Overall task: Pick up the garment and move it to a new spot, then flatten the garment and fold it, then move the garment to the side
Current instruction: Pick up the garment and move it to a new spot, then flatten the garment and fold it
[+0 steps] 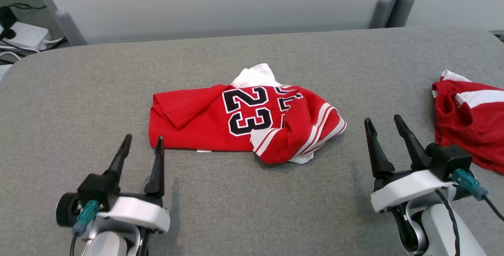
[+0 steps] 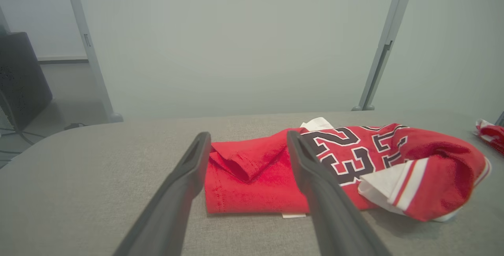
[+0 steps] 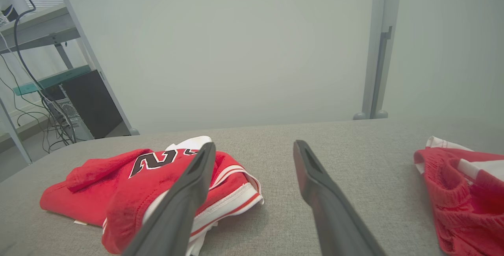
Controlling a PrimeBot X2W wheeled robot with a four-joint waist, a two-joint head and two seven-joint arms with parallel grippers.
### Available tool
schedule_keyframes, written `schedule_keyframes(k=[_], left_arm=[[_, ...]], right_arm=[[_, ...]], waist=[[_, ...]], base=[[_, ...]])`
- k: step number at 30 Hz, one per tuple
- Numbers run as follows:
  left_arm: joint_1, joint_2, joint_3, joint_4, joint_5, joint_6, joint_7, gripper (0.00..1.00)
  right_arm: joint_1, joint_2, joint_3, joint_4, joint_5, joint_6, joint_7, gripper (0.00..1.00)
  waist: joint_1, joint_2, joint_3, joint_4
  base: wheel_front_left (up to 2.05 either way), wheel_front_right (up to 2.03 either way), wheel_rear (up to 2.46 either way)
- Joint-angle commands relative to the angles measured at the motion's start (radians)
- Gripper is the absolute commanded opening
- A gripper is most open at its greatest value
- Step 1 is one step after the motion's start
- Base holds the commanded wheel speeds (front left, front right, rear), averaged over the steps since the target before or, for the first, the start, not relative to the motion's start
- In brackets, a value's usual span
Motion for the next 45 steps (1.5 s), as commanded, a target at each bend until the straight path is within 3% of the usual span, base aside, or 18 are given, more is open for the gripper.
schedule_keyframes(k=[1, 14, 26, 38, 42, 43, 45], left_arm=[[0.004, 0.000, 0.058, -0.047, 0.014, 0.009, -0.006, 1.00], [0.151, -0.041, 0.176, -0.157, 0.077, -0.034, -0.006, 1.00], [0.142, -0.045, 0.121, -0.191, 0.051, -0.033, -0.006, 1.00], [0.132, -0.045, 0.091, -0.213, 0.041, -0.034, -0.006, 1.00], [0.120, -0.045, 0.080, -0.211, 0.034, -0.036, -0.006, 1.00], [0.118, -0.045, 0.077, -0.211, 0.033, -0.036, -0.006, 1.00], [0.116, -0.045, 0.073, -0.212, 0.030, -0.033, -0.006, 1.00]], right_arm=[[0.005, -0.002, 0.015, -0.020, -0.008, 0.004, -0.013, 1.00], [0.056, -0.008, 0.015, 0.004, -0.013, 0.004, -0.013, 1.00], [0.049, -0.019, 0.090, 0.162, 0.011, 0.004, -0.013, 1.00], [-0.026, -0.034, 0.057, 0.305, 0.077, 0.004, -0.013, 1.00], [-0.055, -0.041, 0.090, 0.344, 0.099, 0.004, -0.013, 1.00], [-0.060, -0.041, 0.100, 0.355, 0.110, 0.004, -0.013, 0.84], [-0.075, -0.044, 0.116, 0.360, 0.126, 0.004, -0.013, 0.16]], waist=[[0.0000, -0.0001, -0.009, 0.010], [0.0000, -0.0001, -0.029, 0.059], [0.0000, -0.0001, -0.010, 0.155], [0.0000, -0.0001, 0.031, 0.275], [0.0000, -0.0001, 0.044, 0.301], [0.0000, -0.0001, 0.046, 0.305], [0.0000, -0.0001, 0.048, 0.310]], base=[[0.00, 0.00, 0.00], [0.00, 0.00, 0.00], [0.00, 0.00, 0.00], [0.00, 0.00, 0.00], [0.00, 0.00, 0.00], [0.00, 0.00, 0.00], [0.00, 0.00, 0.00]])
